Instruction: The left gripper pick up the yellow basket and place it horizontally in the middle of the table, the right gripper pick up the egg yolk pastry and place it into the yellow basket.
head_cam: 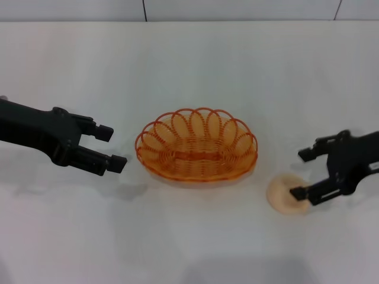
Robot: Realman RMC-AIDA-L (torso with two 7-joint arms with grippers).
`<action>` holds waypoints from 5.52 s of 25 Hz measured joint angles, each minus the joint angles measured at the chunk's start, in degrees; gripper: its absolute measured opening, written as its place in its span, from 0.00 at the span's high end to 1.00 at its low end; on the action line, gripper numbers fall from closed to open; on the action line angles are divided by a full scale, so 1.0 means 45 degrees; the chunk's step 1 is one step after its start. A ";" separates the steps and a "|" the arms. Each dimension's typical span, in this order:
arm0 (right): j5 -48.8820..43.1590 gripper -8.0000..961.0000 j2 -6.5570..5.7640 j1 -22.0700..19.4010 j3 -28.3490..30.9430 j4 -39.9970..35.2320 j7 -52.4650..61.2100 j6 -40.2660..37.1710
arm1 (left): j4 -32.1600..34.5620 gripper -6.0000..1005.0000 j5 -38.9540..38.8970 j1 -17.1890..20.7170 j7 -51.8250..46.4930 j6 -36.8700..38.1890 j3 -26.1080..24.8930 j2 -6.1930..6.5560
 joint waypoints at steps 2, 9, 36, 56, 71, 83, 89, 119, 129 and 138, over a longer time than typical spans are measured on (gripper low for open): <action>-0.0124 0.09 0.0005 -0.0042 -0.0566 -0.0171 0.0104 0.0220 | 0.0001 0.12 0.0003 -0.0005 -0.0016 0.0003 0.0049 -0.0007; -0.0712 0.10 0.0027 -0.0016 -0.1698 -0.0336 0.0519 0.1098 | 0.0009 0.12 0.0001 -0.0036 -0.0047 0.0008 0.0122 -0.0014; -0.0996 0.48 0.0037 -0.0132 -0.2574 -0.0447 0.0678 0.1814 | 0.0020 0.12 -0.0053 -0.0032 -0.0093 -0.0089 0.0026 -0.0052; -0.0812 0.94 0.0033 -0.0198 -0.2301 -0.1178 0.1153 0.1798 | -0.0072 0.12 0.0109 0.0098 0.0119 -0.0171 0.0030 0.0062; -0.0344 0.96 0.0046 0.0276 -0.2393 -0.2480 0.1735 0.1785 | -0.0232 0.12 0.0851 0.0203 0.0541 -0.0481 0.0001 -0.0051; -0.0272 0.96 0.0115 0.1674 -0.3896 -0.1663 0.2181 0.3246 | -0.0237 0.12 0.0748 0.0082 0.0554 -0.0525 0.0062 -0.0072; -0.0258 0.95 0.0141 0.1996 -0.4462 -0.0988 0.2179 0.4282 | -0.0234 0.12 0.0744 0.0021 0.0570 -0.0573 0.0065 -0.0145; 0.2525 0.14 -0.0043 -0.1447 -0.2959 -0.1847 -0.0658 0.4236 | -0.0415 0.12 0.0715 0.0163 0.1287 -0.0638 0.0006 -0.0193; 0.4374 0.14 -0.0054 -0.1867 -0.2832 -0.0807 -0.2967 0.4037 | -0.0431 0.12 0.0677 0.0107 0.1460 -0.0628 0.0005 -0.0341; 0.4498 0.14 -0.0062 -0.1726 -0.2771 -0.0831 -0.2981 0.3817 | -0.0431 0.12 0.0395 0.0038 0.1549 -0.0536 0.0042 -0.0345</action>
